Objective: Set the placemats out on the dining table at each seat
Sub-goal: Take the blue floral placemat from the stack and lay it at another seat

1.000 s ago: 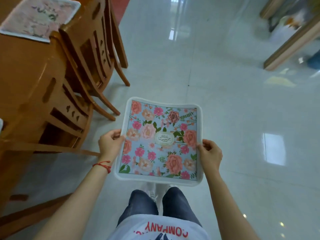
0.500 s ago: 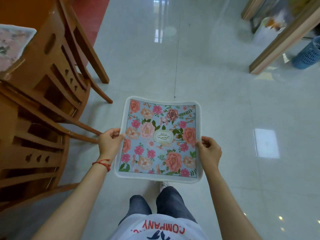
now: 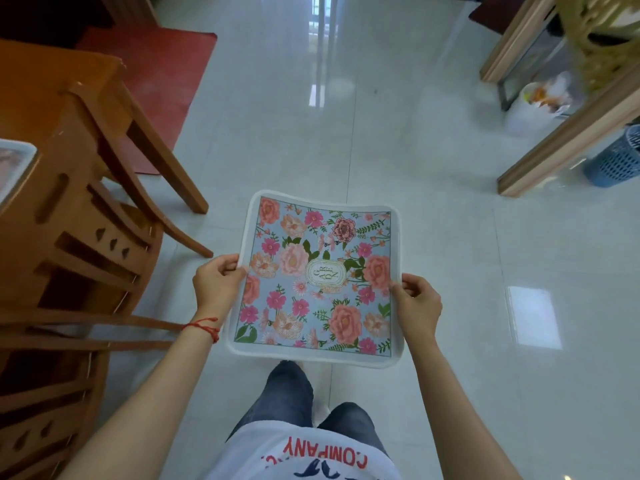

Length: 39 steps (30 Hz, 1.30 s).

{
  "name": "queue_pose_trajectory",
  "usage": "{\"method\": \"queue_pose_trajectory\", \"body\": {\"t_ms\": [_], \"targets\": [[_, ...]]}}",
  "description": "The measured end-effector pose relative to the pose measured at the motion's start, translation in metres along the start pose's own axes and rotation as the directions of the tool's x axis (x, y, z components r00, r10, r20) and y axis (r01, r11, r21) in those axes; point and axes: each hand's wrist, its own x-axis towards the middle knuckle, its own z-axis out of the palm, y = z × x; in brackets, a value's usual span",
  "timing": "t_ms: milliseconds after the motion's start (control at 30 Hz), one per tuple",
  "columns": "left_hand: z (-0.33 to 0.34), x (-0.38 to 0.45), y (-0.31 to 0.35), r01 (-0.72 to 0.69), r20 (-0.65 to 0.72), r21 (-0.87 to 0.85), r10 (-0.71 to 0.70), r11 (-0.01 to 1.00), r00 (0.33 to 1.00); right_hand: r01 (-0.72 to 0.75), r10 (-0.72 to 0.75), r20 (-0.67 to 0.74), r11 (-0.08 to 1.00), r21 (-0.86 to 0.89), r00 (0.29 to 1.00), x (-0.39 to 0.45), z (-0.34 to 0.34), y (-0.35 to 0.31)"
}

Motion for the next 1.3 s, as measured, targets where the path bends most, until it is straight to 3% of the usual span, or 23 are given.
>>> {"method": "queue_pose_trajectory", "body": {"t_ms": [500, 967, 1300], "targets": [[0.036, 0.210, 0.120, -0.005, 0.034, 0.006, 0.004, 1.000, 0.999, 0.017, -0.016, -0.029, 0.999, 0.031, 0.999, 0.174, 0.100, -0.124], [0.098, 0.381, 0.225, 0.027, -0.114, -0.012, -0.028, 1.000, 0.993, 0.095, -0.093, 0.080, 0.995, -0.018, 0.992, 0.382, 0.176, -0.238], [0.103, 0.484, 0.278, 0.096, -0.187, -0.100, -0.114, 0.990, 0.976, 0.166, -0.155, 0.190, 0.985, -0.043, 0.970, 0.492, 0.245, -0.326]]}}
